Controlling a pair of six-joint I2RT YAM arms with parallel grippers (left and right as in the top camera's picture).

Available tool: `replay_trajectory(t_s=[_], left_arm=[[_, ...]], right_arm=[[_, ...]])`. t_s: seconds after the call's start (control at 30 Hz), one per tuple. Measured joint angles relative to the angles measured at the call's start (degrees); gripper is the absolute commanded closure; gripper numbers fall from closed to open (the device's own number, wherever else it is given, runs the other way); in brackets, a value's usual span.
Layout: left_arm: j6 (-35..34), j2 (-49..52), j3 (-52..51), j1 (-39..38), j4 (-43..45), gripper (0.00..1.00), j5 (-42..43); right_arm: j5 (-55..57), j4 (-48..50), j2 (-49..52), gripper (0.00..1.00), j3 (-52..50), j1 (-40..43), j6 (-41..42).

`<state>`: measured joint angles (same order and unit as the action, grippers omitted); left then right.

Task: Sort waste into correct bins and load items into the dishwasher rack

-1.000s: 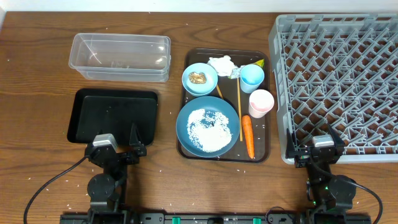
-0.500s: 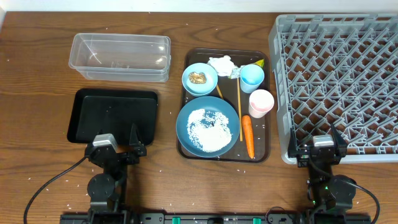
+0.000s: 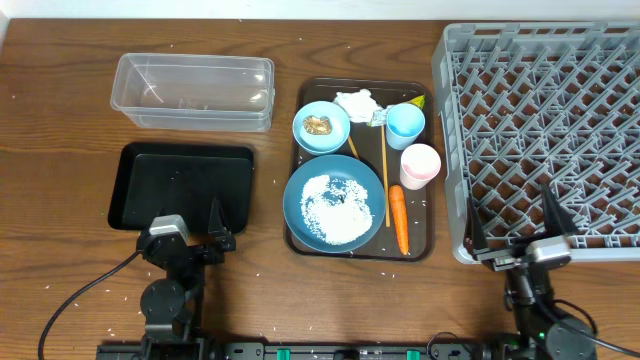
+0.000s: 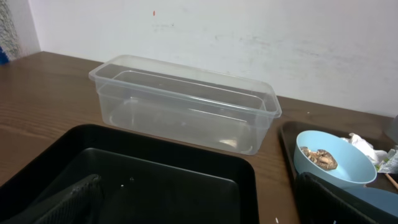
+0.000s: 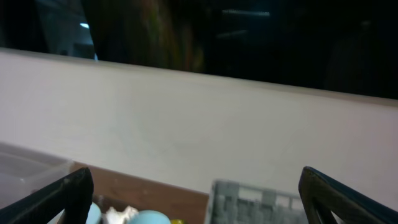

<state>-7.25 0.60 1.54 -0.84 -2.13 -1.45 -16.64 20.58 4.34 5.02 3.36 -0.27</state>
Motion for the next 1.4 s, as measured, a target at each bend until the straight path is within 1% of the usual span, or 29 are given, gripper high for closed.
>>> replay_trajectory(t_s=[0.17, 0.3, 0.4, 0.47, 0.53, 0.57, 0.67, 0.7, 0.77, 0.83, 0.93, 1.03, 1.17, 1.27, 1.4], left_arm=[[0.26, 0.0, -0.02, 0.0, 0.61, 0.02, -1.81], [0.28, -0.02, -0.02, 0.0, 0.46, 0.02, -2.4], [0.48, 0.0, -0.02, 0.0, 0.39, 0.02, -2.54], [0.55, 0.0, -0.02, 0.0, 0.35, 0.02, -2.62], [0.5, 0.02, -0.02, 0.0, 0.35, 0.02, -2.29], [0.44, -0.02, -0.02, 0.0, 0.55, 0.02, -1.64], [0.44, 0.0, 0.0, 0.0, 0.24, 0.02, 1.97], [0.44, 0.07, 0.15, 0.0, -0.35, 0.02, 3.13], [0.35, 1.25, 1.9, 0.0, -4.15, 0.02, 5.27], [0.11, 4.72, 5.31, 0.0, -9.27, 0.02, 6.49], [-0.04, 14.97, 14.64, 0.0, -15.74, 0.02, 7.85], [0.04, 30.14, 27.08, 0.0, -19.69, 0.02, 10.45], [0.33, 52.39, 44.65, -1.03, -25.03, 0.02, 16.96], [0.52, 70.34, 58.45, -4.94, -30.25, 0.02, 21.66], [0.7, 87.25, 70.62, -12.33, -33.88, 0.02, 24.35]], right_arm=[[-4.26, 0.11, 13.22, 0.01, 14.91, 0.0, 0.44], [-12.87, -3.76, 30.03, 0.01, 32.28, 0.0, 0.24], [-22.56, -13.38, 44.52, 0.01, 47.69, -0.07, -0.17], [-28.61, -23.41, 54.18, 0.01, 58.8, -0.63, 0.02], [-32.24, -31.87, 61.75, 0.01, 66.82, -1.88, -0.55], [-33.94, -38.45, 66.6, 0.01, 72.04, -2.93, -1.44], [-36.46, -51.39, 76.28, 0.01, 81.55, -4.87, -5.44], [-36.76, -53.86, 78.18, 0.01, 83.21, -5.14, -6.58], [-37.2, -57.46, 82.4, 0.01, 86.4, -5.68, -9.01], [-36.87, -58.18, 84.41, 0.01, 87.43, -5.66, -10.58], [-34.71, -58.53, 85.2, 0.01, 87.62, -5.18, -11.82], [-31.06, -58.6, 85.18, 0.01, 88.21, -4.26, -12.57], [-26.69, -61.16, 85.18, 0.01, 88.54, -3.43, -13.09], [-24.06, -64.19, 85.18, 0.01, 88.65, -3.26, -13.31], [-19.82, -67.58, 85.18, 0.01, 88.7, -3.26, -13.53]])
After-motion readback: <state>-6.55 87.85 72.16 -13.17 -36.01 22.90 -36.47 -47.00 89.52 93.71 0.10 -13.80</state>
